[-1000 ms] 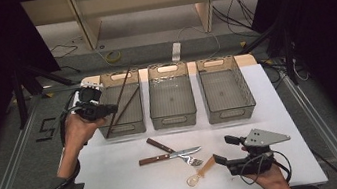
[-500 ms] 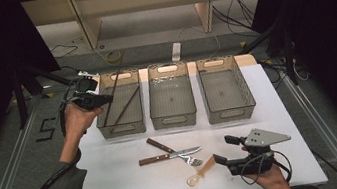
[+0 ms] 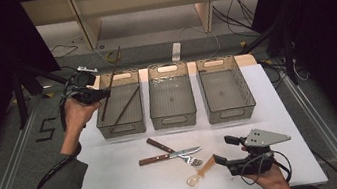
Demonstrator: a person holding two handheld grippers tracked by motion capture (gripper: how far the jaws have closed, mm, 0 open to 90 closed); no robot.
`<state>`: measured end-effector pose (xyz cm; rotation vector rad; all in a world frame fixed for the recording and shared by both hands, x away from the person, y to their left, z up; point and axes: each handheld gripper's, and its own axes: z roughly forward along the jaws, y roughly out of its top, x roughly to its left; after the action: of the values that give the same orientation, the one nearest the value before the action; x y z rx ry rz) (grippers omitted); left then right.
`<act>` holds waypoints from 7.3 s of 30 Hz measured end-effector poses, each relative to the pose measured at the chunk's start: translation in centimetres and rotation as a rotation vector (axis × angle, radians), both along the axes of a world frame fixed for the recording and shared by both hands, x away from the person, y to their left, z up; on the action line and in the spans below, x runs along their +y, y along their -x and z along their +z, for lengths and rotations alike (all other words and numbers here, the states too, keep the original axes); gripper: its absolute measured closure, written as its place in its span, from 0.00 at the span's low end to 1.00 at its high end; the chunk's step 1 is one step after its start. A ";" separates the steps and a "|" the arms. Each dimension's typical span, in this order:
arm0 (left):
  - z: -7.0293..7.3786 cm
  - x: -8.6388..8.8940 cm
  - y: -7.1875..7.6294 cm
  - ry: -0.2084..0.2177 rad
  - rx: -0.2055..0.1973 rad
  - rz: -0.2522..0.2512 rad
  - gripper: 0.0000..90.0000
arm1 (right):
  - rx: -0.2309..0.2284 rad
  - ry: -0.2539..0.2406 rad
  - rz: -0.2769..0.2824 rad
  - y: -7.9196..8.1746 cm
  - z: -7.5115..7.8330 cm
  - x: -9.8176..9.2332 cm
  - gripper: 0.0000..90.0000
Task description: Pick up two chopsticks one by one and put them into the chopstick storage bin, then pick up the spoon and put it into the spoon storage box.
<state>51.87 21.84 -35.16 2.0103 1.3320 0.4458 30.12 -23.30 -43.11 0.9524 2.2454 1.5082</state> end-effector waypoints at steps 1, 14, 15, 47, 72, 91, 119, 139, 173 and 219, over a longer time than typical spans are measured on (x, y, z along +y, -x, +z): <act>-0.1 0.0 -0.1 -0.005 -0.004 -0.002 0.93 | 0.000 -0.001 0.000 0.0 0.0 0.0 0.28; -1.4 0.1 -1.2 -0.019 0.008 0.023 0.93 | 0.002 -0.002 0.002 0.0 0.0 0.0 0.28; -1.5 0.1 -1.2 -0.019 0.010 0.022 0.93 | 0.000 -0.001 0.001 0.0 0.0 0.0 0.28; -5.2 0.1 -0.8 -0.026 0.072 0.046 0.88 | 0.001 0.001 0.001 0.0 -0.1 0.0 0.28; -4.5 -1.6 7.3 0.131 0.012 -0.159 0.31 | 0.021 0.011 0.024 -0.1 -0.1 0.2 0.28; -6.3 -1.9 12.8 0.259 -0.089 -0.207 0.25 | 0.069 0.079 0.120 -0.2 -0.7 1.3 0.27; -6.8 -2.9 16.2 0.307 -0.117 -0.203 0.21 | 0.093 0.164 0.132 -0.3 -1.5 1.4 0.27; -6.9 -2.7 17.7 0.255 -0.136 -0.216 0.19 | 0.079 0.473 0.315 -3.3 -1.5 4.2 0.29; -6.9 -3.2 17.9 0.199 -0.144 -0.231 0.21 | 0.160 0.709 0.452 -5.1 -3.6 6.3 0.45; -6.7 -3.4 18.3 0.220 -0.189 -0.269 0.21 | 0.102 0.605 0.515 -4.1 -1.4 6.1 0.85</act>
<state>33.59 18.43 -41.86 1.8780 0.9366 0.3391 34.19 -17.24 -44.51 0.2860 2.9078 0.8180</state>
